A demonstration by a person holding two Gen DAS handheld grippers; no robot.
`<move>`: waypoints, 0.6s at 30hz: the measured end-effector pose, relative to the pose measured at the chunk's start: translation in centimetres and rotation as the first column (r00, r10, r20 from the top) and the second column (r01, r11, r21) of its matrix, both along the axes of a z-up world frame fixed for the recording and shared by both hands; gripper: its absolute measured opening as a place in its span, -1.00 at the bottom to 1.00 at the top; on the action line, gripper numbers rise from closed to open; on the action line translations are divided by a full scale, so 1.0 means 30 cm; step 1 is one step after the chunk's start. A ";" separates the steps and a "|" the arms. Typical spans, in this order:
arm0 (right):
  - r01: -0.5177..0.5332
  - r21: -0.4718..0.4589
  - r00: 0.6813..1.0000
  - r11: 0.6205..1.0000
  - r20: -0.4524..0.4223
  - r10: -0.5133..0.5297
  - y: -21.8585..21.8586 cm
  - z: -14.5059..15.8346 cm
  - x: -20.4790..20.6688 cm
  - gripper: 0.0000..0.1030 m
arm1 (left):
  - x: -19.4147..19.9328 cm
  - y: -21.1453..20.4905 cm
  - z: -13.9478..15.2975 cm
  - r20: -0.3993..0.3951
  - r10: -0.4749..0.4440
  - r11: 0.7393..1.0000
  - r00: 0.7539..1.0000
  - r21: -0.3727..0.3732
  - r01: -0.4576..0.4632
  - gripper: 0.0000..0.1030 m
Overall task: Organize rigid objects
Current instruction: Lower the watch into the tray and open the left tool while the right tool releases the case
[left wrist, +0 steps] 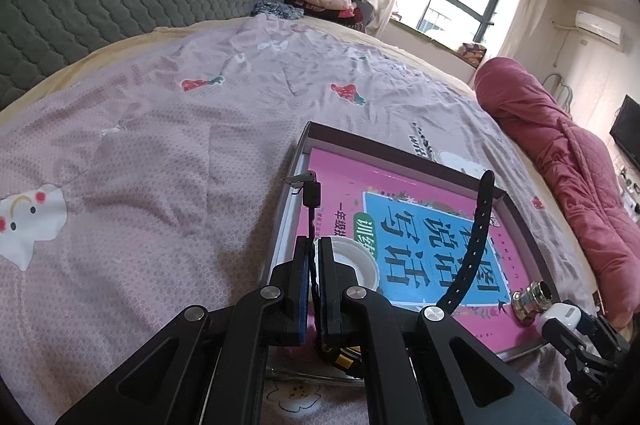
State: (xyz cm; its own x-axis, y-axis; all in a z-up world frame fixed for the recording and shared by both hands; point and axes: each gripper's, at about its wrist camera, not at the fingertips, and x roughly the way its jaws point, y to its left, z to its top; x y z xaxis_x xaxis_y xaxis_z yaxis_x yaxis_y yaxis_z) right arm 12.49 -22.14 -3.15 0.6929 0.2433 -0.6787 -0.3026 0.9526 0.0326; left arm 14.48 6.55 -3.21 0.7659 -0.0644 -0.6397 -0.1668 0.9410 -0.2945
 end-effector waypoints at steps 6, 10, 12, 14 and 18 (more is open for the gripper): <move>0.002 -0.006 1.000 1.000 0.002 -0.002 0.006 -0.003 0.005 0.18 | 0.016 -0.009 0.004 0.021 0.001 1.000 1.000 0.015 -0.001 -0.93; 0.001 -0.016 1.000 1.000 0.005 -0.001 0.012 -0.008 0.007 0.18 | 0.037 -0.017 0.000 0.023 -0.008 1.000 1.000 0.014 0.007 -0.93; -0.001 -0.024 1.000 1.000 0.006 0.001 0.016 -0.011 0.009 0.18 | 0.044 -0.025 0.001 0.025 -0.019 1.000 1.000 0.018 0.018 -0.92; -0.001 -0.028 1.000 1.000 0.007 0.001 0.018 -0.013 0.010 0.18 | 0.049 -0.034 0.002 0.029 -0.037 0.999 0.999 0.022 0.037 -0.92; -0.002 -0.032 1.000 0.999 0.006 0.002 0.020 -0.019 0.014 0.18 | 0.047 -0.040 -0.004 0.018 -0.054 0.998 0.998 0.016 0.053 -0.86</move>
